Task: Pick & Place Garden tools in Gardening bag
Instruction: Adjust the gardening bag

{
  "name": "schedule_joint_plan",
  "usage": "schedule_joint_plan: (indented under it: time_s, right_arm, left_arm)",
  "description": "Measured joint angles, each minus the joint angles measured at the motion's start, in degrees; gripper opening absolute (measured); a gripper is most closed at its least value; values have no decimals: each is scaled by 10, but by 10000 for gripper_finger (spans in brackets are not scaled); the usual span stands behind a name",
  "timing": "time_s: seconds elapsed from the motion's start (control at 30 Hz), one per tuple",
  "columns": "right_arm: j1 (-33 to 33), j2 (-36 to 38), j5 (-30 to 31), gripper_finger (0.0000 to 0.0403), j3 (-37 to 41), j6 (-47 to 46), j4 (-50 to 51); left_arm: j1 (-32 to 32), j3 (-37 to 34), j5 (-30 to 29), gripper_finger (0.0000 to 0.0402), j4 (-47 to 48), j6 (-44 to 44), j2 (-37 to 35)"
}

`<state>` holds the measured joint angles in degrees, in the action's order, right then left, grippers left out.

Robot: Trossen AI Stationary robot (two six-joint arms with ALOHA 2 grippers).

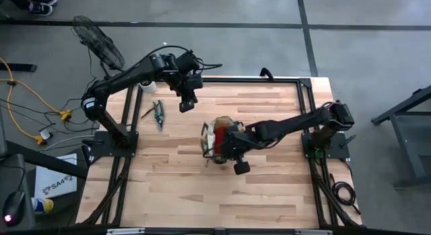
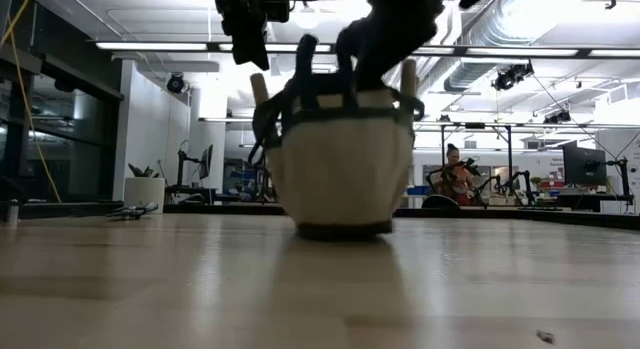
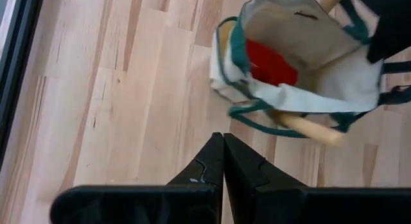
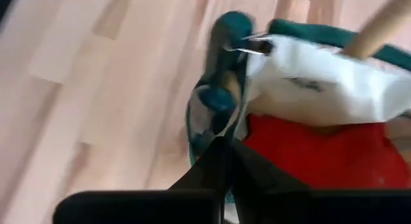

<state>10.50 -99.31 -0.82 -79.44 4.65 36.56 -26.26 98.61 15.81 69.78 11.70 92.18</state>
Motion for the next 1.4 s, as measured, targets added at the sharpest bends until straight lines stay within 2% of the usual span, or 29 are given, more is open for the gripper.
schedule_joint_plan:
  time_s: [0.27,0.5,0.77,1.1,1.4]
  right_arm:
    - [11,50,-72,4,0,-3,87]
    - [28,58,-63,4,0,-7,216]
    - [32,58,-40,4,0,-87,300]
    - [31,59,-36,4,0,-197,362]
    - [28,59,-24,4,0,-251,378]
  left_arm:
    - [0,0,0,0,0,1,0]
    - [0,0,3,0,0,2,0]
    - [0,0,17,0,3,0,0]
    - [0,0,50,0,3,0,0]
    - [0,0,88,0,11,18,0]
